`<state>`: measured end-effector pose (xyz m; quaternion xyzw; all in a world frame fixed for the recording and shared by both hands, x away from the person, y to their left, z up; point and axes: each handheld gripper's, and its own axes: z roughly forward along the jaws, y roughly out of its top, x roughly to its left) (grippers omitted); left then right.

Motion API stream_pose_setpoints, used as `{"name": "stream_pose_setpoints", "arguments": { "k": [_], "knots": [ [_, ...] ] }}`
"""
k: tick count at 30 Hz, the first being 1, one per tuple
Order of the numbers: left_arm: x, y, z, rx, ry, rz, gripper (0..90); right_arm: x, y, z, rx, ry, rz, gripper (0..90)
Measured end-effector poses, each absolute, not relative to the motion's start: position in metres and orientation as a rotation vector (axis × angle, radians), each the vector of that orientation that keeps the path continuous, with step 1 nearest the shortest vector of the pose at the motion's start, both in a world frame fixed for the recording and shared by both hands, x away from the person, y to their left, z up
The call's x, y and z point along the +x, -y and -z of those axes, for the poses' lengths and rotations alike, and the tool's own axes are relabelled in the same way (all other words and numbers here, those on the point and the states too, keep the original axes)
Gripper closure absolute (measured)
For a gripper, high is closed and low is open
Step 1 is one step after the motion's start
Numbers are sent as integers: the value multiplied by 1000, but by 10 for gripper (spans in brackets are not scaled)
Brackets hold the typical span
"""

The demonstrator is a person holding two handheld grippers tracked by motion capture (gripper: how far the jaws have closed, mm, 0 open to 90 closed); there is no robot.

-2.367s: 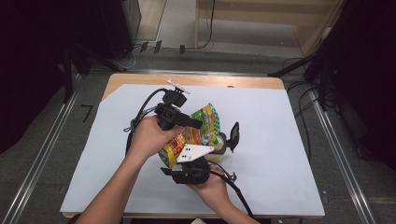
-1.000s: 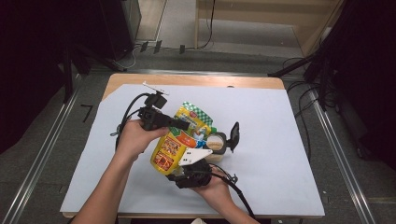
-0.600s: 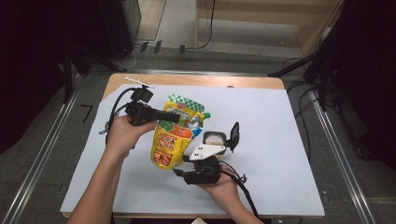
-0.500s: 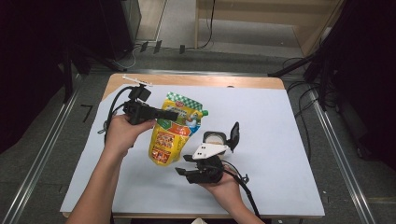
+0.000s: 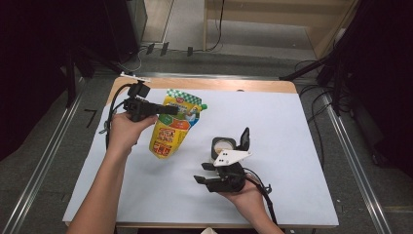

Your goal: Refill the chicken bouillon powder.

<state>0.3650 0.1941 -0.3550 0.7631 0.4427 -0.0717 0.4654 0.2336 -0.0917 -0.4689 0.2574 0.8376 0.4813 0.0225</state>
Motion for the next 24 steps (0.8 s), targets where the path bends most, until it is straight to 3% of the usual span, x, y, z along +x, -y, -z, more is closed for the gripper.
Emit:
{"name": "stream_pose_setpoints", "arguments": {
  "k": [10,24],
  "knots": [
    [385,-180,359,1874,-1075,153,900,234,118,471,849,-2589,-1479,499],
    [394,-176,373,1854,-1053,124,900,235,115,477,850,-2606,-1458,499]
  ]
}}
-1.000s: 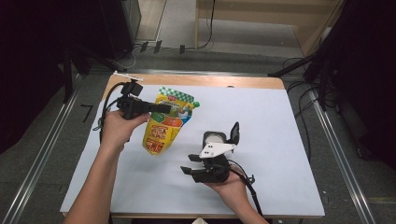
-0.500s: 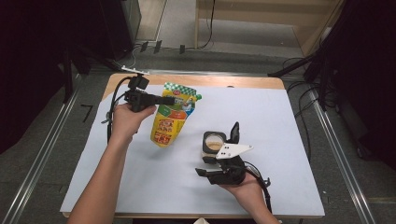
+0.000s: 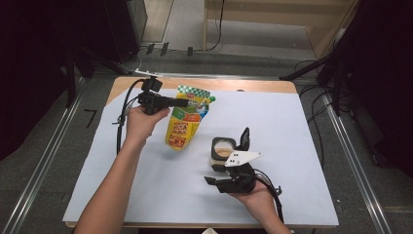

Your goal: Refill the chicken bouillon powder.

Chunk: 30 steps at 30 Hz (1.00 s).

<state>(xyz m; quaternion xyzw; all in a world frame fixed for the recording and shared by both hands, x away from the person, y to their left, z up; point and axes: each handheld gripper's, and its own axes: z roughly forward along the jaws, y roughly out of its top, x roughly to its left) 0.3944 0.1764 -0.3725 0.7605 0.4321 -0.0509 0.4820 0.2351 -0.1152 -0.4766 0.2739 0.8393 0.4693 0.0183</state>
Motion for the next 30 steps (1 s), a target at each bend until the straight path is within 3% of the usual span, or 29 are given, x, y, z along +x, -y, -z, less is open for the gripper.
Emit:
{"name": "stream_pose_setpoints", "arguments": {
  "k": [30],
  "knots": [
    [350,-211,376,1857,-1037,114,863,239,113,471,810,-2605,-1463,496]
  ]
}}
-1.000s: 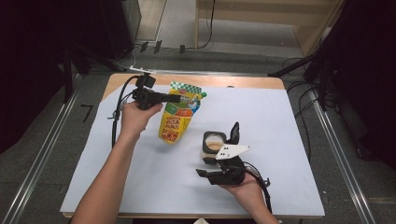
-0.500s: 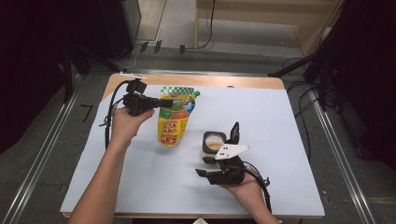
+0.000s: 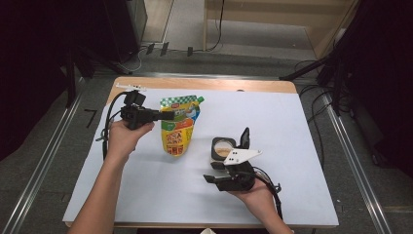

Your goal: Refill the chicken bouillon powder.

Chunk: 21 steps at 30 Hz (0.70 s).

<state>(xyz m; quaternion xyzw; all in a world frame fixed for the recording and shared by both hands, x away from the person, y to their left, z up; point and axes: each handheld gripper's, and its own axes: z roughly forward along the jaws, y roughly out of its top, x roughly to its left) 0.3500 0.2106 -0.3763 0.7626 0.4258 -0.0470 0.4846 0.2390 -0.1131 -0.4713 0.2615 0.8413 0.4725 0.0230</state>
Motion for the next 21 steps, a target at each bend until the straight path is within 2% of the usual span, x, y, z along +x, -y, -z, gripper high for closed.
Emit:
{"name": "stream_pose_setpoints", "arguments": {
  "k": [9,14,21],
  "knots": [
    [344,-215,374,1844,-1031,107,804,239,110,471,798,-2610,-1461,495],
    [342,-217,371,1838,-1032,107,725,240,111,472,799,-2609,-1462,494],
    [340,-216,366,1847,-1025,121,661,240,111,471,799,-2606,-1463,493]
  ]
}}
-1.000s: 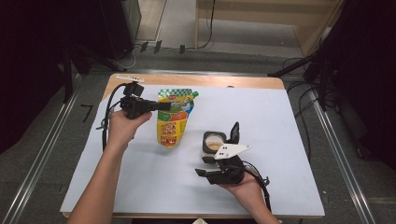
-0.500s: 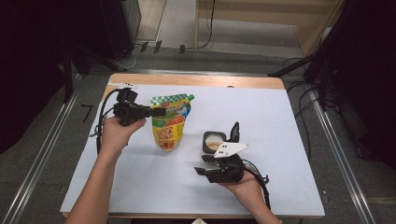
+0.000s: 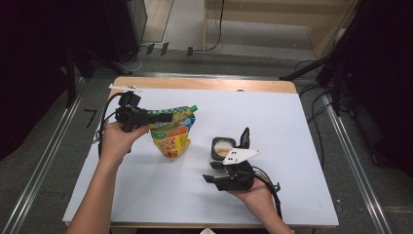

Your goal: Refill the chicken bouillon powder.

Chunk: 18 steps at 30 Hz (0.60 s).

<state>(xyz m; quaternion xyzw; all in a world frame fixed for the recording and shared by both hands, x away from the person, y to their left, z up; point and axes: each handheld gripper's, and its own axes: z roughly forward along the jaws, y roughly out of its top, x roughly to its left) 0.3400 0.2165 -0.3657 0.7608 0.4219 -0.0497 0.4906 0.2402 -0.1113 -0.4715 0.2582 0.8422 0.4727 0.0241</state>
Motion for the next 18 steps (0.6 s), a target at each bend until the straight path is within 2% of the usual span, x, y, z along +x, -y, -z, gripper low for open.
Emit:
{"name": "stream_pose_setpoints", "arguments": {
  "k": [18],
  "knots": [
    [333,-224,350,1814,-1033,128,618,241,112,472,808,-2606,-1462,493]
  ]
}}
